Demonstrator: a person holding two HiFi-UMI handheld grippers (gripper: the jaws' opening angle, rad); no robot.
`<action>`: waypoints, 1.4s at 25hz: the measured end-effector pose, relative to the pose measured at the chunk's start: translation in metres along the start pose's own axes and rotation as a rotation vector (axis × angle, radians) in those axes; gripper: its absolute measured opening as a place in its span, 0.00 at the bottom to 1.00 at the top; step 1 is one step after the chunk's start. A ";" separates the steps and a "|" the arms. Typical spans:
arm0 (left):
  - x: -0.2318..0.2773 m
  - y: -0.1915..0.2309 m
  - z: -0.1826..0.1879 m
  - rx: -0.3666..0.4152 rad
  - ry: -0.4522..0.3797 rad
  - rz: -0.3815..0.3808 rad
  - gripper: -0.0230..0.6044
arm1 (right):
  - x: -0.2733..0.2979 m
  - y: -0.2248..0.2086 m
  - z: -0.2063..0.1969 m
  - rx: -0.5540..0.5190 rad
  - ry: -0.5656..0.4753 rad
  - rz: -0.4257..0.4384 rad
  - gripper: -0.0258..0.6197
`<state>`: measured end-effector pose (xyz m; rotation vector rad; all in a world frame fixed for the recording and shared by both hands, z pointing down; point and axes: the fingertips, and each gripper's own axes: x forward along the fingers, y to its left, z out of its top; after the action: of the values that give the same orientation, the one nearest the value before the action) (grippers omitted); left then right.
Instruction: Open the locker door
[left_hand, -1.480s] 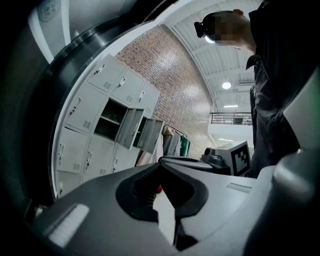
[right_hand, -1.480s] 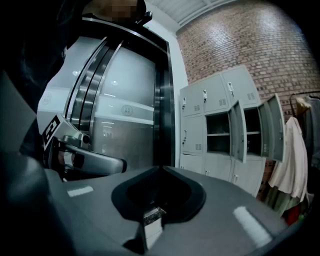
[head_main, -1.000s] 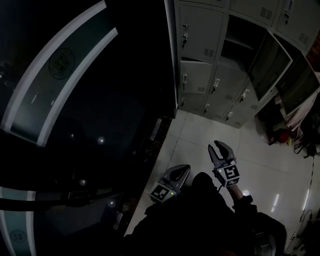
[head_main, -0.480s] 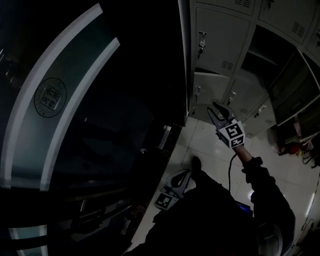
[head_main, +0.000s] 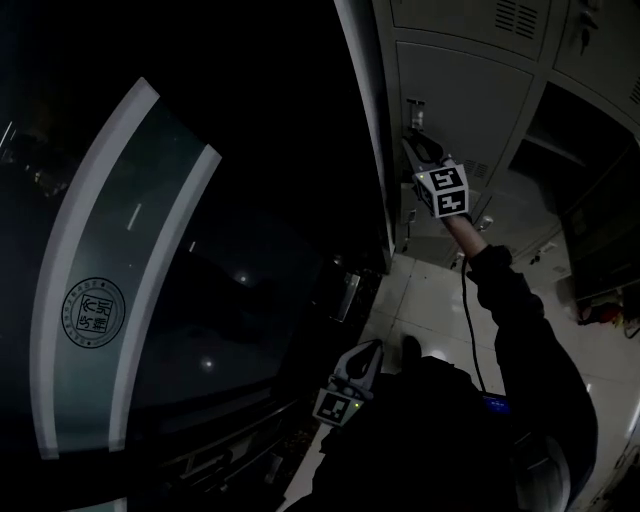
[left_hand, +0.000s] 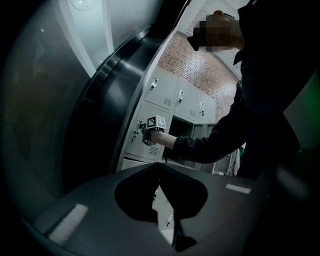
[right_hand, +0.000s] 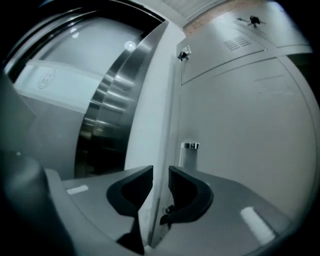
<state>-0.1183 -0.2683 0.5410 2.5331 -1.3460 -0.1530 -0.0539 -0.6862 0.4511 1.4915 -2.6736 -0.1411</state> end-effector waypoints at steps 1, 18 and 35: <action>0.003 0.004 0.000 -0.009 0.003 0.003 0.04 | 0.016 -0.007 0.003 0.000 0.004 -0.027 0.17; -0.048 0.083 0.024 -0.001 0.018 0.010 0.04 | 0.056 -0.038 -0.019 0.073 0.057 -0.278 0.13; -0.072 0.031 -0.017 -0.072 0.102 -0.372 0.04 | -0.214 0.026 -0.026 -0.032 0.099 -0.181 0.05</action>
<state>-0.1801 -0.2222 0.5638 2.6634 -0.8073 -0.1383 0.0390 -0.4916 0.4752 1.6821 -2.4467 -0.1167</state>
